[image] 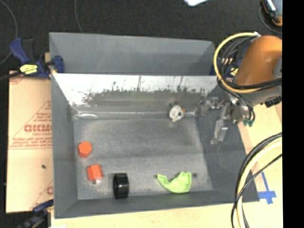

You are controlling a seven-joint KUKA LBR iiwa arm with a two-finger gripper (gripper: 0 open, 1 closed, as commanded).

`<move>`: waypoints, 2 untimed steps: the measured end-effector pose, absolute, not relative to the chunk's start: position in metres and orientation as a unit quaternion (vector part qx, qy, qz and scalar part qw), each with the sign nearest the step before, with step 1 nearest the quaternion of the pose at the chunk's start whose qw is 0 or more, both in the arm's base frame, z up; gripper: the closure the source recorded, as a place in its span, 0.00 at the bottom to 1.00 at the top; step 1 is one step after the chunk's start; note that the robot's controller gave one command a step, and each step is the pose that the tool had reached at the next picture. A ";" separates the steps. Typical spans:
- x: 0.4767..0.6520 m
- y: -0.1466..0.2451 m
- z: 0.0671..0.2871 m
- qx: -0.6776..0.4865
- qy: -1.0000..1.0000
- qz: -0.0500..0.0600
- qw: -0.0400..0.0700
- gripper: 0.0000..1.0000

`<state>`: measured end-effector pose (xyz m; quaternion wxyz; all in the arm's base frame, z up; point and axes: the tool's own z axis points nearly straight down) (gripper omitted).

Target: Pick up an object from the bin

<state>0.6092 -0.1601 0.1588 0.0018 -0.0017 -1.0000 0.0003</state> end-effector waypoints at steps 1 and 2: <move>0.611 -0.160 0.164 0.000 -1.000 0.001 -0.002 0.00; 0.555 -0.138 0.085 0.052 -0.999 0.001 0.000 0.00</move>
Offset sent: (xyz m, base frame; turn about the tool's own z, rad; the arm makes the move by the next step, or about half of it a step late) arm -0.0570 0.0230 -0.0765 -0.1118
